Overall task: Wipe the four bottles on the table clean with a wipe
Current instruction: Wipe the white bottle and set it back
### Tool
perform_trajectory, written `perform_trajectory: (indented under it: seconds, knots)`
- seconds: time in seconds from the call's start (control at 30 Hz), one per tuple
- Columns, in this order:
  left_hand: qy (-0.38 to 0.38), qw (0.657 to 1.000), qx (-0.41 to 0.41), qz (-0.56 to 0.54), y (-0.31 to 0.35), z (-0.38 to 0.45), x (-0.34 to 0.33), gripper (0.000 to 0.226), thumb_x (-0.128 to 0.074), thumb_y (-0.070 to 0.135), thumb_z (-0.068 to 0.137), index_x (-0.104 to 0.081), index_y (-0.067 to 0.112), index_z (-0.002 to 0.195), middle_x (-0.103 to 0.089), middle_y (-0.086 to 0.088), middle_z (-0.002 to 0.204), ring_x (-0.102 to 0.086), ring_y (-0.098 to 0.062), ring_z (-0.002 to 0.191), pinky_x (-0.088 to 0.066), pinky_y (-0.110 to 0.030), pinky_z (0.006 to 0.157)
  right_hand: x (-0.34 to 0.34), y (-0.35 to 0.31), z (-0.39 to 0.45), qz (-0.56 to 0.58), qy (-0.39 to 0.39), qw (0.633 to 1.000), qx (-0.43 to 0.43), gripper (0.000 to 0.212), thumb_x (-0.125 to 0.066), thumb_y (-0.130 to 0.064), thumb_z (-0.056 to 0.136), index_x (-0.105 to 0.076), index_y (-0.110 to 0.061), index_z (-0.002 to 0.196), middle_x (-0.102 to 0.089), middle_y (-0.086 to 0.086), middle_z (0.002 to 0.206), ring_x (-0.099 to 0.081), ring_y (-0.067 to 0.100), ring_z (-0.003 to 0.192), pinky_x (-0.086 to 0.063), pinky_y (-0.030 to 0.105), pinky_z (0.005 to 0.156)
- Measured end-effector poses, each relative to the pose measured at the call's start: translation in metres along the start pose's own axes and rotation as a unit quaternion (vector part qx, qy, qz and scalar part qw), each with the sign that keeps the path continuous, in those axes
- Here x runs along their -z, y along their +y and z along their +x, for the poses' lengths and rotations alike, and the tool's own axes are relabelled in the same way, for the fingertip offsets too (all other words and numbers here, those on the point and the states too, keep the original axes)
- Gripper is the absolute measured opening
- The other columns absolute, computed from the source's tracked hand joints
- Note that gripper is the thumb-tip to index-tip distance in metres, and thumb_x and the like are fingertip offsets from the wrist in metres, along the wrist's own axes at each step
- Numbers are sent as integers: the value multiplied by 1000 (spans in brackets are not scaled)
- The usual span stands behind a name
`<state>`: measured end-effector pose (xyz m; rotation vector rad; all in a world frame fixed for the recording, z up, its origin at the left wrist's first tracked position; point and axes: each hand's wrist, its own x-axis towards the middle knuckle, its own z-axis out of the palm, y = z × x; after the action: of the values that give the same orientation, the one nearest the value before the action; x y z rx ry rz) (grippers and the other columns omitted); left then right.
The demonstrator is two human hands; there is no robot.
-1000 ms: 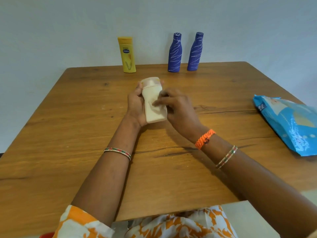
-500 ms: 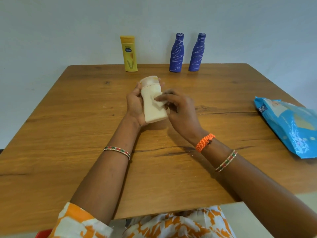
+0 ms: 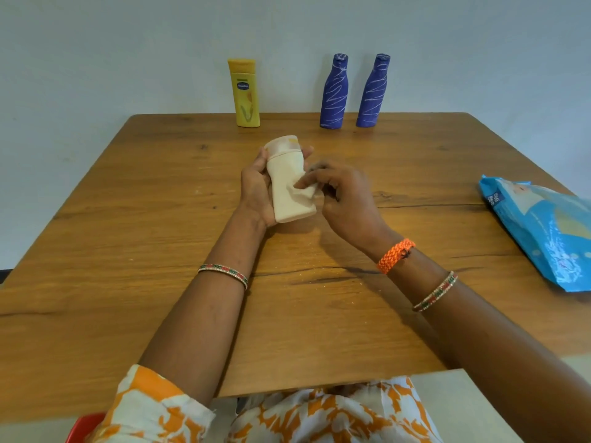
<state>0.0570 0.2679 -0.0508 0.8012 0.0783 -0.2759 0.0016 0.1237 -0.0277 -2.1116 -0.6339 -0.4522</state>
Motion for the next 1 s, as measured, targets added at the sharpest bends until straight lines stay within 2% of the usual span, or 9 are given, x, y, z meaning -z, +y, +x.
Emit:
perform_trajectory:
  seconds: [0.1, 0.3, 0.4, 0.47, 0.57, 0.67, 0.8, 0.9, 1.0]
  knots:
    - [21, 999, -8, -35, 0, 0, -2, 69, -19, 52, 98, -44, 2, 137, -68, -15, 106, -60, -24, 94, -43, -39, 98, 6, -1, -4, 10, -3, 1000, -11, 38, -49, 18, 73, -72, -7, 90, -65, 1, 95, -59, 13, 88, -49, 27, 74]
    - [77, 989, -6, -126, -6, -3, -16, 64, -25, 53, 98, -56, 0, 113, -66, -14, 89, -64, -26, 78, -56, -35, 66, 6, 2, -9, 10, 36, 998, -51, 41, -47, 19, 76, -70, -9, 93, -61, -5, 96, -55, 3, 87, -46, 12, 74]
    - [118, 982, -2, -147, -8, 0, -20, 67, -23, 57, 96, -58, 0, 103, -62, -14, 79, -61, -28, 75, -53, -39, 69, 3, 3, -6, 0, 59, 997, -52, 39, -49, 17, 78, -69, -5, 102, -60, -5, 99, -54, 0, 87, -46, 10, 75]
    - [155, 980, -5, -124, -7, 2, -18, 68, -21, 57, 96, -59, 1, 100, -63, -15, 76, -61, -31, 77, -52, -41, 74, -2, 3, -6, -11, 54, 997, -46, 40, -51, 16, 79, -67, -5, 109, -60, -1, 103, -55, 4, 91, -49, 19, 79]
    - [216, 972, -7, -89, -5, -1, -16, 65, -22, 53, 98, -58, 2, 119, -65, -17, 90, -62, -34, 86, -53, -46, 80, -11, 0, -9, -24, 46, 998, -26, 38, -57, 7, 79, -64, -4, 115, -60, 6, 109, -54, 17, 101, -50, 31, 85]
    - [245, 965, -21, -97, 2, -7, -19, 54, -28, 45, 100, -52, 8, 130, -62, -19, 90, -61, -33, 84, -54, -45, 68, -15, -5, -11, -60, 46, 997, -6, 37, -60, -1, 83, -61, -3, 119, -57, 8, 115, -51, 18, 107, -48, 32, 91]
    - [254, 962, -35, -95, 9, -21, -36, 37, -31, 29, 102, -47, 1, 120, -52, -20, 85, -54, -33, 73, -48, -44, 60, -21, -10, -12, -117, 13, 990, 77, 37, -60, 4, 81, -62, -1, 117, -57, 15, 116, -53, 28, 109, -50, 37, 86]
    - [250, 967, 0, -49, 8, -30, -43, 38, -31, 26, 101, -48, -5, 88, -52, -18, 76, -52, -30, 66, -46, -37, 59, -24, -11, -14, -174, -27, 968, 178, 32, -51, 5, 81, -65, 1, 110, -60, 18, 113, -55, 34, 107, -55, 43, 74]
    - [242, 969, 21, -41, 10, -32, -43, 37, -32, 25, 99, -47, -2, 79, -53, -16, 75, -53, -29, 65, -44, -34, 55, -17, -4, -12, -210, -39, 949, 234, 38, -38, 1, 82, -66, 0, 109, -62, 16, 112, -55, 31, 107, -56, 38, 71]
